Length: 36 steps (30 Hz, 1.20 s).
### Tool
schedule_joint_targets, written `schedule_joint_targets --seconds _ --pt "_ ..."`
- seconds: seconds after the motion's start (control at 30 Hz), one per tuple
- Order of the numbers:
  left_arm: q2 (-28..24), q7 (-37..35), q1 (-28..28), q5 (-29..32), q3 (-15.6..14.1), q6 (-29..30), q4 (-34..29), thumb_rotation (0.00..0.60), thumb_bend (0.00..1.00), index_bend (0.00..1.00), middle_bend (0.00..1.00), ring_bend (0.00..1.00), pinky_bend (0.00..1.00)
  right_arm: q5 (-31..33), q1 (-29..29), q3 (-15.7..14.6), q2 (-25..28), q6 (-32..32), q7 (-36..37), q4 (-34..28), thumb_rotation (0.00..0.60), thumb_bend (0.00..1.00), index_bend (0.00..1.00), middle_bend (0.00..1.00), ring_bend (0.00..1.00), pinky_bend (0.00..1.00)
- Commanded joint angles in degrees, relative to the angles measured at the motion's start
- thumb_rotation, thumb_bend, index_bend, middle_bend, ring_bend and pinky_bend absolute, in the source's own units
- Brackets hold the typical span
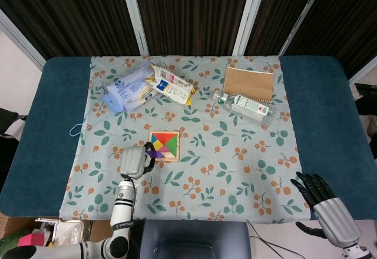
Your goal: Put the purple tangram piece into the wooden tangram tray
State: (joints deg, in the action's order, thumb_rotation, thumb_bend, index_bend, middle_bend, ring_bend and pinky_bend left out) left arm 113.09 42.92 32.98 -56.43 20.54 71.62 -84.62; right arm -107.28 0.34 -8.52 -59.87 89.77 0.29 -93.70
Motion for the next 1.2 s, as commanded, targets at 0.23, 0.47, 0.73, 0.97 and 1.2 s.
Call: schedule_joint_targets --seconds 0.23,0.47,0.73,0.97,1.2 --pt "8.4 3.1 6.3 3.6 1.9 1.2 7.5 0.600 0.37 0.64 1.00 1.00 1.00 -0.2 0.4 -0.3 0.6 -0.5 0.8 0.1 0.600 0.16 0.00 0.00 0.00 0.00" --pt "10.1 3.5 8.0 5.4 3.3 1.3 11.0 0.600 0.37 0.64 1.00 1.00 1.00 -0.8 0.1 -0.6 0.7 0.3 1.2 0.6 0.600 0.16 0.00 0.00 0.00 0.00" --pt "10.7 3.2 8.8 5.9 3.1 1.3 13.6 0.600 0.37 0.64 1.00 1.00 1.00 -0.7 0.1 -0.5 0.5 0.2 0.8 0.6 0.600 0.16 0.00 0.00 0.00 0.00" --pt "10.2 2.7 8.7 6.1 2.8 1.3 13.8 0.600 0.37 0.62 1.00 1.00 1.00 -0.9 0.0 -0.6 0.5 0.4 0.7 0.7 0.600 0.16 0.00 0.00 0.00 0.00" --pt "9.4 1.9 8.4 6.8 2.1 0.4 13.8 0.600 0.37 0.61 1.00 1.00 1.00 -0.8 -0.1 -0.6 0.5 0.4 0.6 0.6 0.600 0.16 0.00 0.00 0.00 0.00"
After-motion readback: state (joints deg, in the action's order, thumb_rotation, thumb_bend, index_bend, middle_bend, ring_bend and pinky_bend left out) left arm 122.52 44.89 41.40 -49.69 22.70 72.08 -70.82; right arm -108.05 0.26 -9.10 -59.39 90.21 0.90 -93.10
